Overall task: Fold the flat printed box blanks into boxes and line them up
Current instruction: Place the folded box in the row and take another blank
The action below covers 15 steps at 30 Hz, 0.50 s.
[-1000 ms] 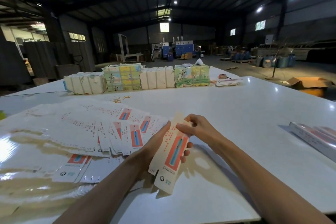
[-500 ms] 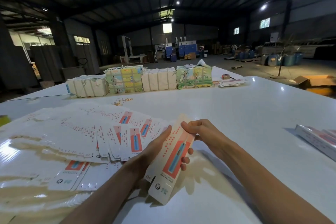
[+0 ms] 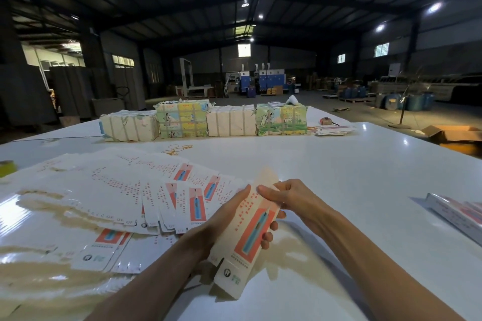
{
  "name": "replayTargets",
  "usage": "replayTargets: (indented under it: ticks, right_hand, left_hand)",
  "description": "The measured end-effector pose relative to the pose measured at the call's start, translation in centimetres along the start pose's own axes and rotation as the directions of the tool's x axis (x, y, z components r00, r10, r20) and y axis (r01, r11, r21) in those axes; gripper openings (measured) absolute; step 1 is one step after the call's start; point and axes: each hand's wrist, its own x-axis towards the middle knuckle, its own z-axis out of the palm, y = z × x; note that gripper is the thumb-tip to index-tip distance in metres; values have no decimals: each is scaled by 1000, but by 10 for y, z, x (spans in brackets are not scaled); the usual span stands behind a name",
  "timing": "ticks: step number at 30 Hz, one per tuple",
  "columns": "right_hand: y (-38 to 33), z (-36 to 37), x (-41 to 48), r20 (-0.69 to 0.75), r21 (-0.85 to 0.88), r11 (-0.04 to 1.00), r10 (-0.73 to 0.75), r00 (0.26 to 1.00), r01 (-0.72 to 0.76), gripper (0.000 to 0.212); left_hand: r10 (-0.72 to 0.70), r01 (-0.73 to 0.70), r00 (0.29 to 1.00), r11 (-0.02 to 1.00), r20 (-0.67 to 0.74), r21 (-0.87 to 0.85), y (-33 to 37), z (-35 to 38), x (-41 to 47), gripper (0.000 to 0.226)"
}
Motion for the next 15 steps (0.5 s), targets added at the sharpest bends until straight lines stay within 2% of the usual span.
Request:
replayTargets:
  ticks: [2,3,4,5,6,8,10,11,13,15]
  right_hand:
    - [0,-1,-1,-15,27,1000,-10,1000,10,57]
    - [-1,-2,-2,-20,51,999,-16,1000,17,55]
    - [-3,-4,-3,-22,78,997,-20,1000,21,53]
    - [-6,-6,-3,-22,108,994,-21,1000,23,51]
    - [-8,-8,-3,-23,136,990,-21,1000,24,51]
    - [-11,-9,-3,-30,172,985,-13,999,18,57]
    - [-11,-4,-2,-31,214,977,-5,999,12,63]
    - [-10,0,-2,-31,250,968,-12,999,20,61]
    - [-9,8,-3,-39,344,936,-58,998,68,50]
    - [-12,14,-5,-82,440,890,-92,992,119,45]
  left_hand:
    - [67,-48,993,981,-95,189,0,2,10,60]
    - [83,-15,959,970,-271,245,-2,0,9,61]
    - [163,-63,907,964,-387,259,-5,-2,7,64]
    - [195,-114,891,970,-409,215,-9,-4,7,63]
    - [193,-138,897,977,-398,163,-9,0,9,63]
    - [132,-70,912,983,-388,171,-4,16,14,62]
    - [67,-13,967,977,-245,214,1,24,16,61]
    - [44,-17,985,986,-164,164,1,23,18,62]
    - [124,-125,989,992,-77,-8,-3,19,15,69]
    - [229,-253,961,954,-153,-162,-7,21,7,65]
